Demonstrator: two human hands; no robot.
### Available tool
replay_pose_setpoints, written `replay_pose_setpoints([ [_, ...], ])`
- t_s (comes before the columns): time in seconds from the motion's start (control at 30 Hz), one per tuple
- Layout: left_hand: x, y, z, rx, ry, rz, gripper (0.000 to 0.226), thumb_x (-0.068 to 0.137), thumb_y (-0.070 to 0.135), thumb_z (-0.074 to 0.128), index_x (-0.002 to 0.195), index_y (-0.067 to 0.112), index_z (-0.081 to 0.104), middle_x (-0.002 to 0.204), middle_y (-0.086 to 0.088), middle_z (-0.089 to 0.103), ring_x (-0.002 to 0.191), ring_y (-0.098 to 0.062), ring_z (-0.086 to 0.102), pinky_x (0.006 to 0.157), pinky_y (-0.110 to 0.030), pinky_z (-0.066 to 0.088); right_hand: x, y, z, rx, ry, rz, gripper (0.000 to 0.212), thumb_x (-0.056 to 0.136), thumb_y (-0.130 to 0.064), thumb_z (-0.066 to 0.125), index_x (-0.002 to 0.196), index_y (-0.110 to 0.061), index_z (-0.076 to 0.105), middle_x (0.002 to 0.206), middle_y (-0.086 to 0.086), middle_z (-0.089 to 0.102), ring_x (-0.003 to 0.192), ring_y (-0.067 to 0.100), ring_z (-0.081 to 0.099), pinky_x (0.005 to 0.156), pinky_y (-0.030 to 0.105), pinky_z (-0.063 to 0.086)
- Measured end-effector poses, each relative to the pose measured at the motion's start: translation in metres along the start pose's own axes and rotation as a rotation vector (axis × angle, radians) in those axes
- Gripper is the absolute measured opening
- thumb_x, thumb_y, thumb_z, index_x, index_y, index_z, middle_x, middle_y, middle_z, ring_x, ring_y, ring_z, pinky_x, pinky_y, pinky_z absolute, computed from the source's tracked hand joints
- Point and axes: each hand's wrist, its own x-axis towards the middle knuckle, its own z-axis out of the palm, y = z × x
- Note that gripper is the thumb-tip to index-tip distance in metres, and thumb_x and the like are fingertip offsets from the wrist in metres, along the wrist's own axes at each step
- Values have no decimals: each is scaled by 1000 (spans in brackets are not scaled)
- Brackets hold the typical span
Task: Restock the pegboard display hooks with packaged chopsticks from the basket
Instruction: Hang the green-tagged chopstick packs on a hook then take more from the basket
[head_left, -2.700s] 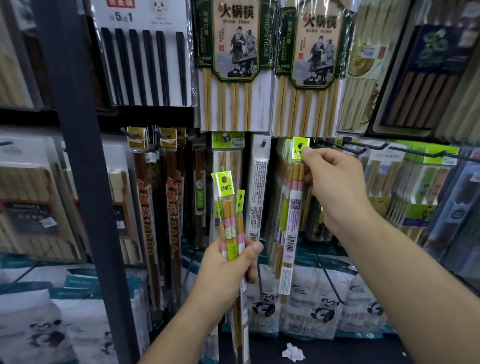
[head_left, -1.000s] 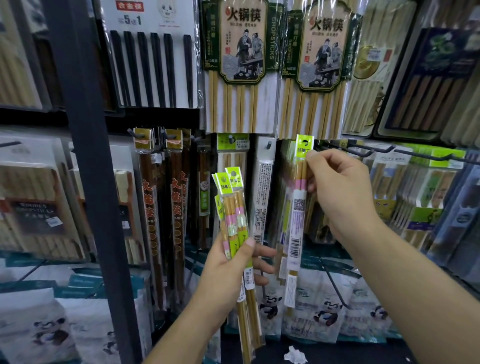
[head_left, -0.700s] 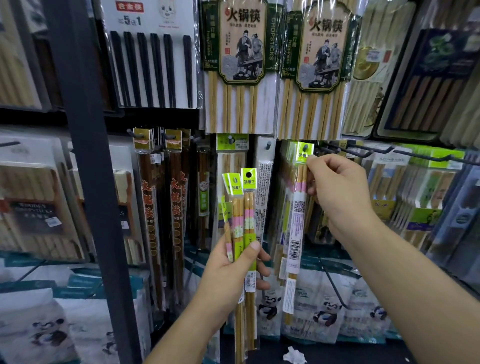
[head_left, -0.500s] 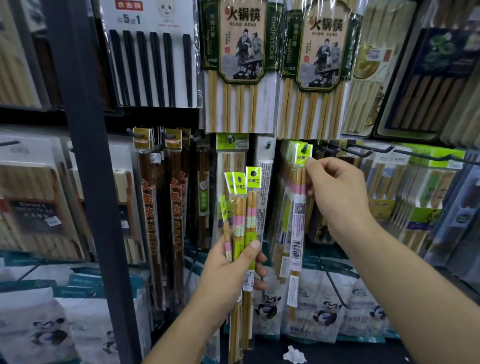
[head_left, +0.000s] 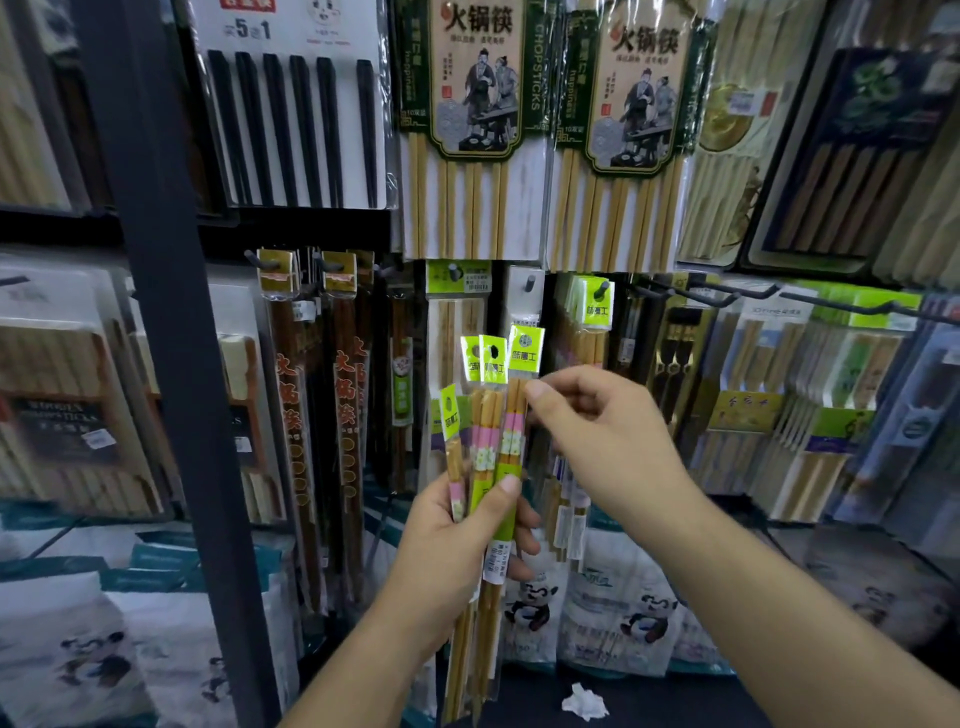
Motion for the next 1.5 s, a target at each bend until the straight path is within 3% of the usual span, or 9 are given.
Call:
replay_pose_setpoints([
  [0.27, 0, 1, 1, -24, -23, 22, 30, 87, 34, 68, 111, 16, 69, 99, -16, 79, 82, -34, 77, 60, -37, 63, -2, -2, 6, 138, 27, -17, 21, 100, -29, 62, 81, -26, 71, 76, 6, 63, 64, 9, 54, 62, 24, 50],
  [0.5, 3, -2, 1, -22, -32, 30, 30, 87, 37, 71, 108, 15, 69, 92, -18, 77, 68, -27, 74, 57, -38, 62, 2, -3, 6, 200, 65, -26, 22, 100, -28, 63, 80, -27, 72, 65, -5, 60, 60, 7, 53, 59, 18, 49],
  [0.6, 3, -5, 0, -64, -15, 6, 26, 84, 35, 72, 104, 19, 72, 95, -16, 78, 82, -32, 77, 64, -38, 63, 4, -7, 2, 208, 91, -52, 27, 101, -25, 61, 77, -28, 73, 62, -12, 60, 57, 1, 54, 55, 13, 45],
  [0.67, 4, -6, -2, 8, 18, 31, 23, 84, 35, 69, 101, 20, 74, 96, -9, 79, 90, -26, 77, 71, -30, 62, 12, -12, -5, 252, 157, -45, 34, 101, -22, 60, 71, -30, 73, 60, -13, 60, 54, -1, 53, 51, 11, 43],
  [0.9, 6, -3, -5, 36, 27, 20, 26, 97, 27, 58, 108, 3, 60, 62, 0, 54, 51, -13, 48, 50, -26, 49, 38, -17, -26, 228, 275, 26, 34, 99, -25, 58, 66, -21, 69, 56, -7, 54, 50, 8, 43, 49, 22, 39],
  [1.03, 6, -2, -4, 13, -6, -37, 30, 92, 34, 63, 106, 9, 56, 60, 4, 42, 48, -10, 35, 46, -25, 32, 43, -12, -25, 270, 257, 93, 39, 100, -29, 59, 64, -13, 64, 58, 2, 52, 57, 22, 47, 56, 32, 44],
  [1.13, 6, -1, -4, -23, -38, -53, 31, 87, 41, 67, 103, 17, 55, 62, 4, 42, 49, -10, 34, 45, -23, 29, 44, -7, -23, 274, 255, 105, 39, 100, -29, 60, 70, -5, 63, 65, 11, 51, 62, 27, 47, 64, 41, 48],
  [1.33, 7, -4, -7, -133, 11, -59, 10, 109, 18, 43, 107, 13, 51, 70, -4, 57, 49, -13, 44, 43, -25, 36, 40, 0, -24, 125, 309, 47, 44, 100, -38, 61, 62, -15, 62, 52, -3, 46, 49, 11, 41, 59, 20, 51],
  [1.5, 5, -3, -6, -17, -14, 0, 22, 99, 34, 57, 105, 13, 58, 80, -8, 68, 60, -20, 61, 51, -31, 52, 35, 11, -24, 52, 355, 38, 32, 96, -43, 66, 79, -16, 63, 60, -8, 54, 56, 6, 50, 55, 19, 44],
])
